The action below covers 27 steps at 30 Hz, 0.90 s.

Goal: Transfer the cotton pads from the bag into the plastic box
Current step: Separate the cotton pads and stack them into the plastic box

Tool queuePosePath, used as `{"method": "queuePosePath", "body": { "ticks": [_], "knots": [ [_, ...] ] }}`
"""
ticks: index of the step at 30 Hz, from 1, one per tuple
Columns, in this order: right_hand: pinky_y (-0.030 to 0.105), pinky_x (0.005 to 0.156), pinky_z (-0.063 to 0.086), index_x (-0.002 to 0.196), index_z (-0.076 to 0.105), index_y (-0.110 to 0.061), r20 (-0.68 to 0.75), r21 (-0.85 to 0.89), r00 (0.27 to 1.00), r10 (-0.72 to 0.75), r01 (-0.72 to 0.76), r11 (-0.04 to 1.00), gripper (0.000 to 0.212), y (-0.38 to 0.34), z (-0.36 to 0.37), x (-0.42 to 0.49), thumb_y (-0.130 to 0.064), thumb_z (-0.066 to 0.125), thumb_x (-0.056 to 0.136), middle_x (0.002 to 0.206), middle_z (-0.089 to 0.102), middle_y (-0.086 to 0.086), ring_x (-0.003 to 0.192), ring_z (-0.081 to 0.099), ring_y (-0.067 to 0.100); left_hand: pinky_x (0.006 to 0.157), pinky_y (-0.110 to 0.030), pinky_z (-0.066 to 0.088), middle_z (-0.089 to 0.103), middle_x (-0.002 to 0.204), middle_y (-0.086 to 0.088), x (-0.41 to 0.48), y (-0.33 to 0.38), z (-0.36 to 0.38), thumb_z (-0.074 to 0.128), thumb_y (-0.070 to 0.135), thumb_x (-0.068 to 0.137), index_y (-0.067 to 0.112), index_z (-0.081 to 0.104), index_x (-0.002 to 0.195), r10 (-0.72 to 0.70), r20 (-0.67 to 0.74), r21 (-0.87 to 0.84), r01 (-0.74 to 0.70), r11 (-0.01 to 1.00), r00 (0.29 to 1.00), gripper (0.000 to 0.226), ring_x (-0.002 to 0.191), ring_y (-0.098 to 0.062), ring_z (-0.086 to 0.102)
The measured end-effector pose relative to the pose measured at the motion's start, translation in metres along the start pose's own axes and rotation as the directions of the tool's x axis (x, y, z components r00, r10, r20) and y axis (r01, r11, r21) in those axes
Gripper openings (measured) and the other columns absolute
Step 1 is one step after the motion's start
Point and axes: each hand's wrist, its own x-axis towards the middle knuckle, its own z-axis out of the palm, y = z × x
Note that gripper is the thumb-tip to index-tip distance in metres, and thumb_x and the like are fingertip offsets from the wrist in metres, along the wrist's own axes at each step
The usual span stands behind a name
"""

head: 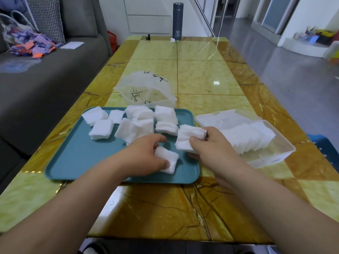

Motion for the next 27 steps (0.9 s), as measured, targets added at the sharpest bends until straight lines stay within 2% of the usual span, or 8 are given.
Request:
{"method": "queuePosePath", "body": {
  "ticks": [5,7,10,12,16,22,25,27],
  "knots": [
    [0.05,0.095,0.06,0.101,0.063,-0.025,0.026,-0.082,1.0,-0.018,0.02,0.996,0.011,-0.006,0.0,-0.006,-0.019,0.068,0.093,0.107,0.072,0.002,0.104,0.07,0.023,0.069,-0.022,0.05,0.07,0.094,0.008,-0.015,-0.005,-0.01,0.087,0.033,0.075,0.027,0.071,0.092,0.001,-0.016,-0.047,-0.002,0.999,1.0,0.024,0.085,-0.01,0.066],
    [0.048,0.093,0.061,0.1,0.067,-0.023,0.022,-0.097,0.999,-0.044,0.046,0.994,0.013,-0.008,0.001,-0.008,-0.017,0.073,0.09,0.102,0.074,0.002,0.101,0.071,0.024,0.07,-0.019,0.052,0.075,0.092,0.001,-0.02,-0.008,-0.015,0.09,0.024,0.075,0.023,0.074,0.09,0.059,-0.057,-0.215,-0.07,0.974,0.997,0.021,0.084,-0.014,0.069],
    [0.047,0.09,0.062,0.097,0.073,-0.022,0.039,-0.103,0.995,-0.087,0.091,0.991,0.016,-0.009,0.002,-0.011,-0.018,0.081,0.083,0.096,0.077,0.002,0.099,0.072,0.025,0.081,-0.034,0.056,0.077,0.098,-0.016,-0.028,-0.007,-0.021,0.086,0.006,0.078,0.014,0.079,0.095,0.156,-0.031,-0.556,-0.147,0.818,0.987,0.02,0.086,-0.02,0.071],
    [0.051,0.091,0.062,0.097,0.077,-0.023,0.086,-0.103,0.99,-0.11,0.118,0.988,0.02,-0.011,0.004,-0.012,-0.02,0.085,0.078,0.095,0.079,0.002,0.099,0.073,0.026,0.086,-0.035,0.059,0.079,0.103,-0.014,-0.03,-0.006,-0.022,0.079,0.002,0.084,0.012,0.079,0.104,0.189,-0.032,-0.628,-0.167,0.76,0.981,0.022,0.094,-0.02,0.073],
    [0.054,0.098,0.059,0.103,0.08,-0.021,0.18,-0.044,0.974,-0.14,0.15,0.988,0.024,-0.012,0.006,-0.012,-0.007,0.081,0.083,0.095,0.083,0.002,0.099,0.078,0.024,0.087,-0.028,0.061,0.081,0.102,-0.005,-0.029,-0.005,-0.019,0.081,0.004,0.084,0.01,0.078,0.108,0.168,-0.119,-0.625,-0.206,0.753,0.978,0.025,0.101,-0.023,0.076],
    [0.046,0.097,0.061,0.111,0.078,-0.018,0.281,-0.03,0.946,-0.162,0.177,0.984,0.024,-0.016,0.0,-0.013,-0.004,0.074,0.092,0.097,0.083,0.003,0.098,0.079,0.021,0.087,-0.047,0.063,0.08,0.092,-0.009,-0.026,-0.003,-0.016,0.092,0.013,0.074,0.011,0.075,0.095,0.099,-0.226,-0.577,-0.215,0.788,0.969,0.028,0.092,-0.033,0.076],
    [0.042,0.095,0.061,0.111,0.078,-0.016,0.328,0.042,0.931,-0.159,0.153,0.987,0.035,-0.019,-0.005,-0.012,-0.002,0.074,0.08,0.1,0.082,0.009,0.101,0.077,0.025,0.072,-0.032,0.059,0.075,0.09,-0.005,-0.025,-0.001,-0.014,0.095,0.02,0.07,0.016,0.07,0.098,0.059,-0.296,-0.52,-0.213,0.827,0.953,0.037,0.074,-0.015,0.067],
    [0.038,0.096,0.06,0.117,0.074,-0.018,0.382,0.035,0.906,-0.184,0.184,0.982,0.046,-0.021,-0.01,-0.015,-0.009,0.088,0.074,0.108,0.081,0.006,0.106,0.076,0.021,0.068,-0.024,0.057,0.07,0.1,0.009,-0.023,0.001,-0.012,0.095,0.028,0.069,0.027,0.067,0.111,0.041,-0.316,-0.491,-0.2,0.848,0.948,0.051,0.072,-0.009,0.064]
  ]
}}
